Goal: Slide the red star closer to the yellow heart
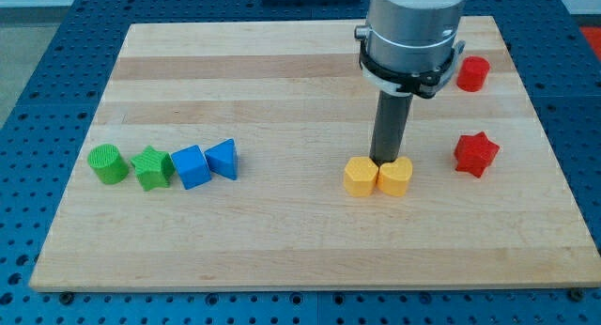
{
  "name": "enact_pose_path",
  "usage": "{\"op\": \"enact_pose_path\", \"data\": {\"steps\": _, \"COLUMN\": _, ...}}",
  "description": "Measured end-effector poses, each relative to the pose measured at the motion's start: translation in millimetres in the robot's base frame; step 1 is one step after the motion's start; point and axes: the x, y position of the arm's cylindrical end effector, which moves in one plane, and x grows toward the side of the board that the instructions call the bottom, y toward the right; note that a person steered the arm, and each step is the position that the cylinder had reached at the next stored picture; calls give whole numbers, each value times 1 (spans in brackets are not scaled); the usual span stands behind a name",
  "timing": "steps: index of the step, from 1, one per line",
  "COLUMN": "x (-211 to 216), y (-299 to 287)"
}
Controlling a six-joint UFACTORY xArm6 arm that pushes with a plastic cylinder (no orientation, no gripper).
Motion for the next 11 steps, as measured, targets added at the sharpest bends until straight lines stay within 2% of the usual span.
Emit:
{"op": "enact_pose_path", "data": {"steps": 1, "x": -28, "y": 0}}
{"op": "enact_pose_path", "data": {"steps": 2, "x": -72, "y": 14}}
{"op": "enact_pose_path", "data": {"steps": 3, "x": -82, "y": 62}}
{"op": "enact_pose_path", "data": {"steps": 4, "x": -83, "y": 96}}
{"op": "enact_pose_path", "data": {"steps": 5, "x": -44, "y": 116}}
{"op": "enact_pose_path", "data": {"steps": 9, "x": -21, "y": 117}}
{"op": "enact_pose_path", "data": {"steps": 10, "x": -28, "y": 137}}
{"op": "enact_pose_path", "data": {"steps": 11, "x": -15, "y": 164}}
